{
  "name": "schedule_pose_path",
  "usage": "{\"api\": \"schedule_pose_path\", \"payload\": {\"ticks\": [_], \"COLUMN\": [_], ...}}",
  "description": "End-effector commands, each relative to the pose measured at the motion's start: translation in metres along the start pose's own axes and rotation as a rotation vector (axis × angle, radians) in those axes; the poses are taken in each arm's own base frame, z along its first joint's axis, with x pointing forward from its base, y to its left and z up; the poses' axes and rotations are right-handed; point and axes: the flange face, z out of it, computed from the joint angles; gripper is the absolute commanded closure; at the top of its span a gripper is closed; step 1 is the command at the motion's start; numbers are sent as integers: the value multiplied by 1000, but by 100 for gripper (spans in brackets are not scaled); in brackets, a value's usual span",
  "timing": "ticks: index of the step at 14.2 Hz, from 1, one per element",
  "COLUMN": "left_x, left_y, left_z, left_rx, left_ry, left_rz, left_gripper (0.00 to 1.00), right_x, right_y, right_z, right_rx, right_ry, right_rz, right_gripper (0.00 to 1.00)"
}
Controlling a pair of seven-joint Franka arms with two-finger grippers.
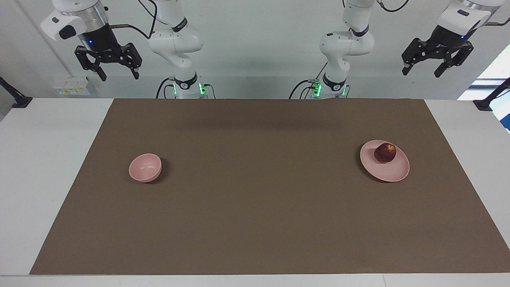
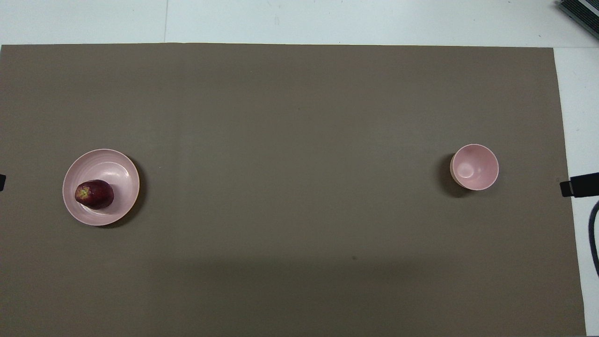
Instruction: Move apple from plate to bowl
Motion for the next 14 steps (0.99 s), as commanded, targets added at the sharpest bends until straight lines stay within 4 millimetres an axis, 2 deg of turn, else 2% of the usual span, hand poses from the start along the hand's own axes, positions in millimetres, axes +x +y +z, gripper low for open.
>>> {"api": "schedule_pose_path", "payload": {"ticks": [1,14], "left_x": [-8,-13], "left_y": [1,-5], "left_z": [1,10], "left_rx": [6,3], "left_ry": [4,22], "left_rz": [1,-2], "left_gripper": [0,0], "right_x": [-6,-6], "right_y": [4,5], "right_z": [0,1], "right_rx": [12,13], "right_ry": [8,7], "right_rz": [-22,-20], "right_gripper": [0,0]}}
